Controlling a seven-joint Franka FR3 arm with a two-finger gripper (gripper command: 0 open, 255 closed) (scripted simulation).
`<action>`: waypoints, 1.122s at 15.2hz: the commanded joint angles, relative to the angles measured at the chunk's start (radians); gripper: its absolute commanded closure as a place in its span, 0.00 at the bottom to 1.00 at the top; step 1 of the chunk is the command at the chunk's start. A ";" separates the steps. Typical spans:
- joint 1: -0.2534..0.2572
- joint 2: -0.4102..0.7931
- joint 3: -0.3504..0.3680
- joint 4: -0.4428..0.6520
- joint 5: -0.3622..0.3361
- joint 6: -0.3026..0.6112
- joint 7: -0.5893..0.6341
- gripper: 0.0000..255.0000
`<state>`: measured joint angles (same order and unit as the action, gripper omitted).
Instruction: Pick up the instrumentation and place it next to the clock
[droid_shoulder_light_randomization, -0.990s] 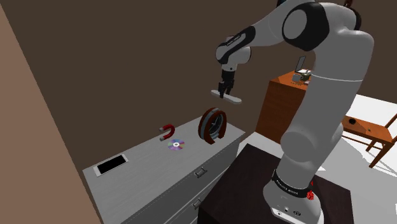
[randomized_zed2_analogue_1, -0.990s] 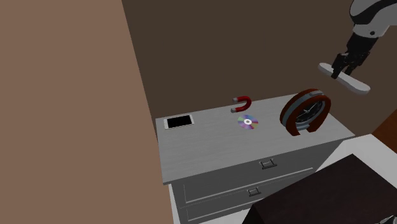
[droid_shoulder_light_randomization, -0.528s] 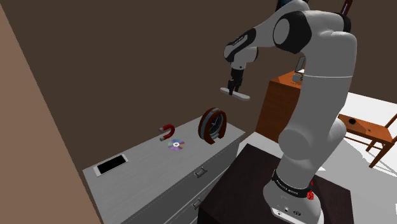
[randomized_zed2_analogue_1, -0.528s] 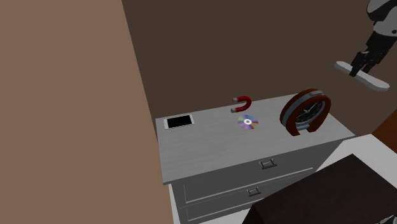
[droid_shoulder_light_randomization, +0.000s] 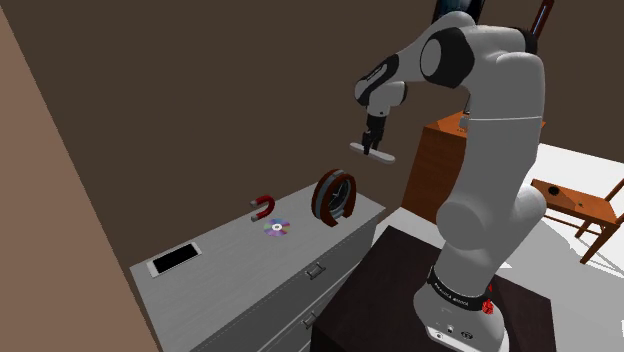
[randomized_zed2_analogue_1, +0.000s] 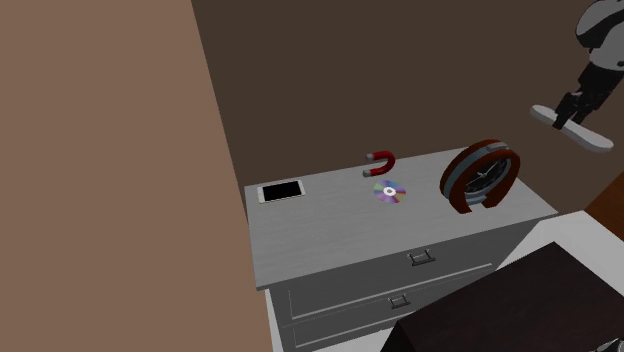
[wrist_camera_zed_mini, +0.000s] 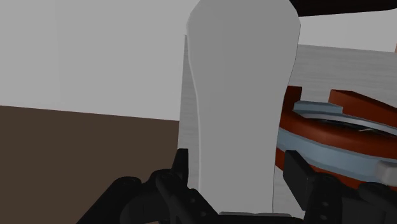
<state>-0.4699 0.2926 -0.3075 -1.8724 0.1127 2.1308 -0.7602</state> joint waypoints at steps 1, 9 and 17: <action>-0.001 0.012 0.002 -0.010 0.005 0.022 -0.003 1.00; -0.008 0.069 0.012 -0.045 0.030 0.111 -0.019 1.00; -0.018 0.136 0.026 -0.066 0.058 0.196 -0.038 1.00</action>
<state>-0.4873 0.4189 -0.2839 -1.9357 0.1668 2.3143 -0.7968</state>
